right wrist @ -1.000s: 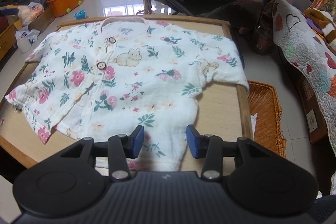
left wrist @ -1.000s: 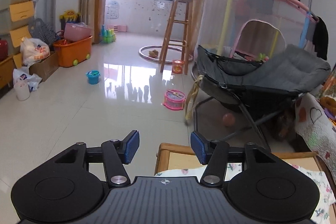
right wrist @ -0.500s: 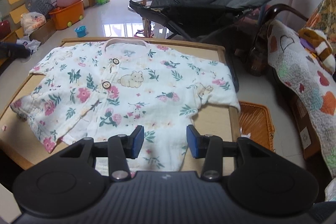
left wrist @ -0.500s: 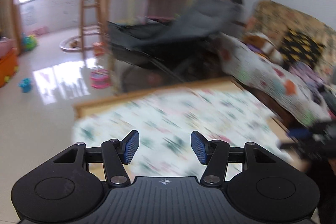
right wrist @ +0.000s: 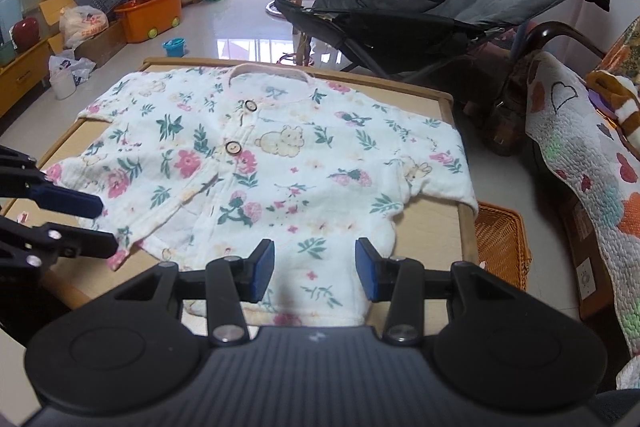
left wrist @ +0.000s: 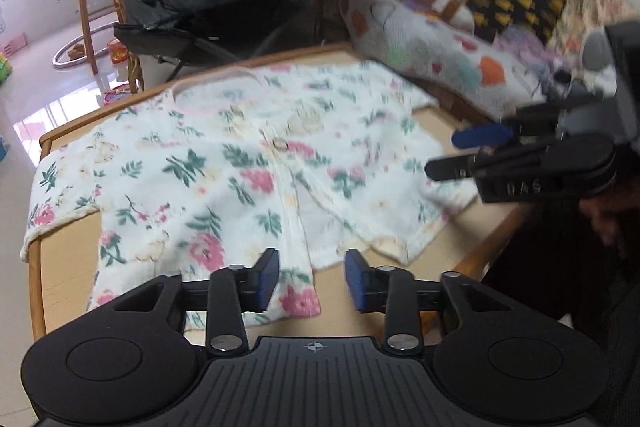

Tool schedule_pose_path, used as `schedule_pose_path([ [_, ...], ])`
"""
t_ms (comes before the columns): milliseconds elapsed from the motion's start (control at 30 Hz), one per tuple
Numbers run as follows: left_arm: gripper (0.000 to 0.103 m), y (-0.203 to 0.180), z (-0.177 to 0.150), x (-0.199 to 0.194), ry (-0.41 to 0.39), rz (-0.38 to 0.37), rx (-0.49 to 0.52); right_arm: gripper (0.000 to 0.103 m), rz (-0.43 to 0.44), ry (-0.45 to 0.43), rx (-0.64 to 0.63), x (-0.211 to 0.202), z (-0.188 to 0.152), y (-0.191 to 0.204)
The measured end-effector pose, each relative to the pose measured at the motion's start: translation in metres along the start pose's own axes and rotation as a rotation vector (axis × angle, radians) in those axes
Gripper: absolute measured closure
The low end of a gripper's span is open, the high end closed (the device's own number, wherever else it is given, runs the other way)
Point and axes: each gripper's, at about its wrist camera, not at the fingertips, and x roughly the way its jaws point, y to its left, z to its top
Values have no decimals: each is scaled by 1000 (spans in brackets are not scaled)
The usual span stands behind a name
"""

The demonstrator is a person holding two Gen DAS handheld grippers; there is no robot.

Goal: Fold clothes

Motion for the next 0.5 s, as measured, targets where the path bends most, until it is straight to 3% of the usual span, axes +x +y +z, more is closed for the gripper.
schedule_pose_path([
  [167,74,-2,-3,10,62,46,22,59,14,-1,-14,-1,-2,4],
  [500,74,8,-1,18,96,33,-32,59,12,8,-2,-1,-4,1],
])
